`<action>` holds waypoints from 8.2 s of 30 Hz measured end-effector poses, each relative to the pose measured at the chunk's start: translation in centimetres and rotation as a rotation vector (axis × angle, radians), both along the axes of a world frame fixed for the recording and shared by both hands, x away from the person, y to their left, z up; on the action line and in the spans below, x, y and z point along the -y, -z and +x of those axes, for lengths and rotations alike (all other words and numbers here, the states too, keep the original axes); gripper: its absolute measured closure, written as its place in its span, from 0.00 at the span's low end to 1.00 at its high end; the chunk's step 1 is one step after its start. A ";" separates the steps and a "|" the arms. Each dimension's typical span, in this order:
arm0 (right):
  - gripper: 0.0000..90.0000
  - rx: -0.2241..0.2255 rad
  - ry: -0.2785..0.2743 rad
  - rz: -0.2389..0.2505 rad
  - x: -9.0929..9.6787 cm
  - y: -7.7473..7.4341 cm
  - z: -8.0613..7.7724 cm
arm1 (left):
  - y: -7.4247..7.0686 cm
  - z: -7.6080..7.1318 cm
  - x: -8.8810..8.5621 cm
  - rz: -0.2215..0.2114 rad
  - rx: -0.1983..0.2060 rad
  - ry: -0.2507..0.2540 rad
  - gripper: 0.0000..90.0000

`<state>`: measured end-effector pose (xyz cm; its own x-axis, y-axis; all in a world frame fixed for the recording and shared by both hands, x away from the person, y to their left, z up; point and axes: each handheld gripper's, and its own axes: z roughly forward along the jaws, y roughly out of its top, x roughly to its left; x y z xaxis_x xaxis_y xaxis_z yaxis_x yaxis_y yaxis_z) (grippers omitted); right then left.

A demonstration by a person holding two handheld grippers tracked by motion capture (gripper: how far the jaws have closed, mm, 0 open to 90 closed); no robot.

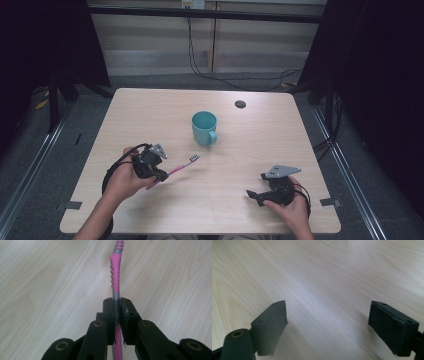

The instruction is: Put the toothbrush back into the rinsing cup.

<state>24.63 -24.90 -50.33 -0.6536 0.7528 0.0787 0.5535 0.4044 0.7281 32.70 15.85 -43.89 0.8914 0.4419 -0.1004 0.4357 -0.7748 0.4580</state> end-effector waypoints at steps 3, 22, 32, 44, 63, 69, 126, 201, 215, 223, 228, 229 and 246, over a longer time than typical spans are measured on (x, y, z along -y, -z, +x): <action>0.17 -0.003 0.011 0.070 -0.1 -0.5 0.3 | -0.1 0.0 0.1 -0.020 0.006 -0.005 0.93; 0.21 -0.043 0.016 0.187 -2.3 -2.6 2.0 | -0.5 -0.1 1.3 -0.116 0.044 -0.020 0.93; 0.22 -0.047 -0.006 0.216 -3.9 -3.7 2.7 | -0.6 -0.1 2.6 -0.153 0.058 -0.024 0.93; 0.22 -0.035 -0.029 0.217 -5.4 -5.0 3.5 | -0.8 -0.3 4.1 -0.201 0.066 -0.018 0.93; 0.22 -0.052 -0.011 0.308 -6.5 -5.4 4.3 | -0.9 -0.6 6.5 -0.231 0.069 0.015 0.93; 0.24 -0.055 -0.019 0.317 -6.9 -5.4 4.5 | -1.0 -0.7 6.9 -0.240 0.072 0.018 0.93; 0.88 -0.090 0.037 0.529 -8.2 -7.4 5.6 | -0.9 -1.6 9.7 -0.296 0.068 0.018 0.93; 0.93 0.122 0.028 0.472 -8.3 -10.7 6.1 | 2.0 -1.6 6.9 -0.331 0.172 -0.005 0.25; 0.93 0.138 0.026 0.462 -8.2 -11.0 6.6 | 4.4 -1.7 4.9 -0.293 0.172 -0.039 0.24; 0.93 0.145 0.016 0.444 -8.4 -11.3 7.1 | 5.5 -2.0 4.1 -0.287 0.178 -0.038 0.23; 0.93 0.155 0.017 0.440 -8.3 -11.7 7.3 | 6.1 -2.0 3.3 -0.268 0.172 -0.045 0.21; 0.93 0.157 0.016 0.439 -8.2 -11.8 7.4 | 6.2 -2.0 3.2 -0.282 0.164 -0.049 0.21; 0.93 0.185 0.028 0.420 -8.0 -13.2 8.7 | 6.8 -2.0 1.8 -0.283 0.169 -0.052 0.19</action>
<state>33.34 -16.88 -37.11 -0.6652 0.6983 0.2643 0.4050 0.0400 0.9134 30.73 14.00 -50.66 0.8827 0.4633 -0.0786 0.3713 -0.5851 0.7210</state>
